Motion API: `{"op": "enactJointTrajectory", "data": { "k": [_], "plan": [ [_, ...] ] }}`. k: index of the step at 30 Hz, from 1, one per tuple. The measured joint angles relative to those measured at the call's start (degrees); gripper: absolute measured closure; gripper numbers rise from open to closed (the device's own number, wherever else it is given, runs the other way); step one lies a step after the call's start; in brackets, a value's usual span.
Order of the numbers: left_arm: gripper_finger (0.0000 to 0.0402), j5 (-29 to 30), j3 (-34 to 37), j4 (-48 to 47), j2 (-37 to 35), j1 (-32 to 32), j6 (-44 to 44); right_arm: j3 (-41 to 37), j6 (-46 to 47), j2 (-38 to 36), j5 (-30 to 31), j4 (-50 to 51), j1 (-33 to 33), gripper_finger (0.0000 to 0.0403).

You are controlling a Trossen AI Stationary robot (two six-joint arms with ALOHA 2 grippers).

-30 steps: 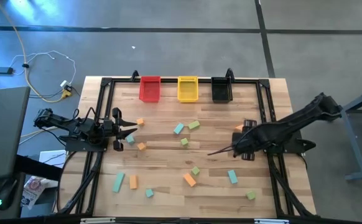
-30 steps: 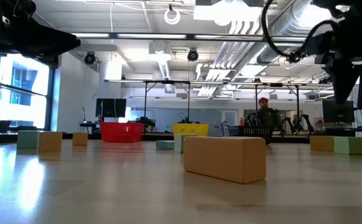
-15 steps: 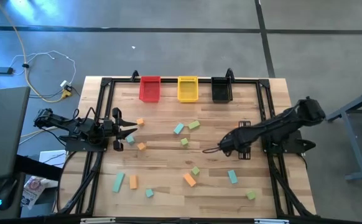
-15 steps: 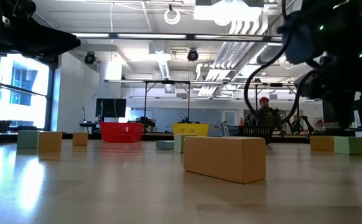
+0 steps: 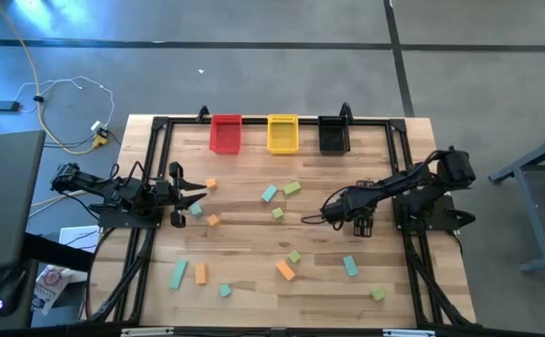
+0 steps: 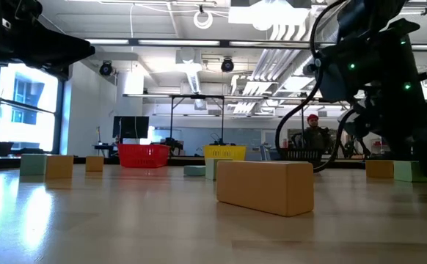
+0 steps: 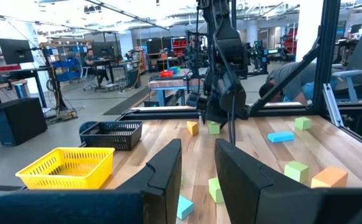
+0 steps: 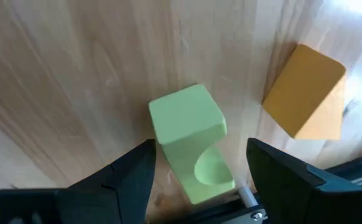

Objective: Sort & place blocks by color
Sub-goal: Put the green block into the black bin

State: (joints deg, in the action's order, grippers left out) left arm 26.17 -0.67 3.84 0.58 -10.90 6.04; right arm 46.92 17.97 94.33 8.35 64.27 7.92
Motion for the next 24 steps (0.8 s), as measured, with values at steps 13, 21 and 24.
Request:
{"op": "enactJointTrajectory", "data": {
  "k": [13,21,24],
  "plan": [
    [0.0314,0.0,0.0,0.0,0.0,0.0,0.2,0.0,1.7,0.0,-4.5,-2.0,-2.4,0.0299],
    [0.0314,0.1,0.0,0.0,0.0,0.0,0.2,0.0,4.4,0.0,-7.4,-2.3,-3.1,0.0365],
    [0.0314,0.2,0.0,0.0,0.0,0.0,0.2,0.0,4.5,0.0,-8.1,-2.0,-3.0,0.0379]
  ]
}}
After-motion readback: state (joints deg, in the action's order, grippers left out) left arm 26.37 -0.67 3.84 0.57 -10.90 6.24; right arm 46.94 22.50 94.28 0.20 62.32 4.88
